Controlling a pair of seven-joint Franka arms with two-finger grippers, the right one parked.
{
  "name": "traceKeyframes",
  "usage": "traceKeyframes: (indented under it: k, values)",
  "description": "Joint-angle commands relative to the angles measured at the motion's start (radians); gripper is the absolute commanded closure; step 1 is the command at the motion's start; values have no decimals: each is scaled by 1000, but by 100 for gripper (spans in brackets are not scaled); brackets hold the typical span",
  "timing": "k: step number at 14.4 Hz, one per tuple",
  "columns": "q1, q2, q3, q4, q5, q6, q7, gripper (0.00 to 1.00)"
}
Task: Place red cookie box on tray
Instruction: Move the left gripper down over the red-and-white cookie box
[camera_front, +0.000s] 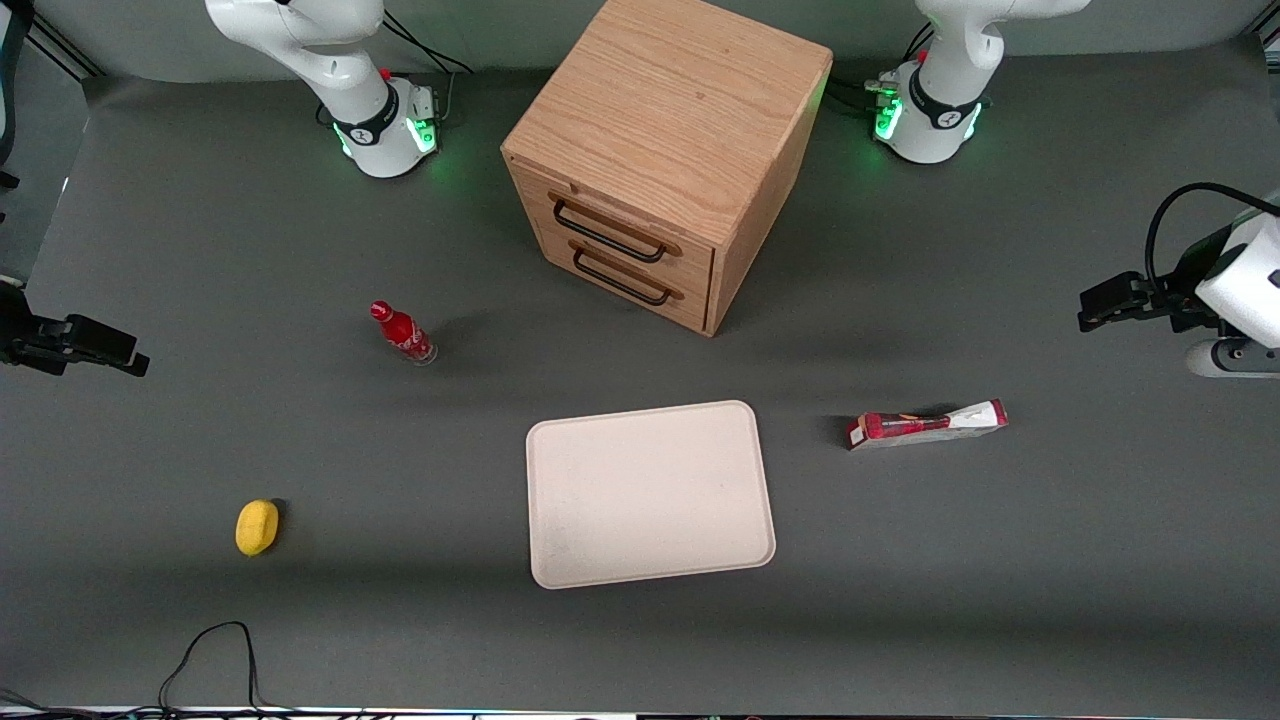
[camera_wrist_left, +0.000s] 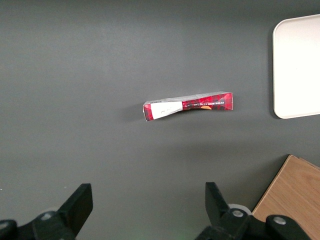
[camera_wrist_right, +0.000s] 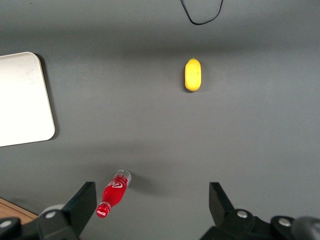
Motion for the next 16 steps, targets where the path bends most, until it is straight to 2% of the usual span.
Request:
traceKeyframes:
  k: [1, 5, 7, 10, 12, 14, 16]
  values:
    - [-14, -13, 8, -10, 15, -10, 6, 0]
    - [-24, -10, 5, -18, 7, -10, -9, 0]
    - [-66, -14, 0, -42, 5, 0, -24, 0]
    - [-138, -34, 0, -62, 5, 14, -154, 0]
    - [-160, -72, 0, -117, 5, 31, -173, 0]
    - [-166, -149, -1, -235, 4, 98, -199, 0]
    - [-165, -143, -1, -250, 1, 92, -283, 0]
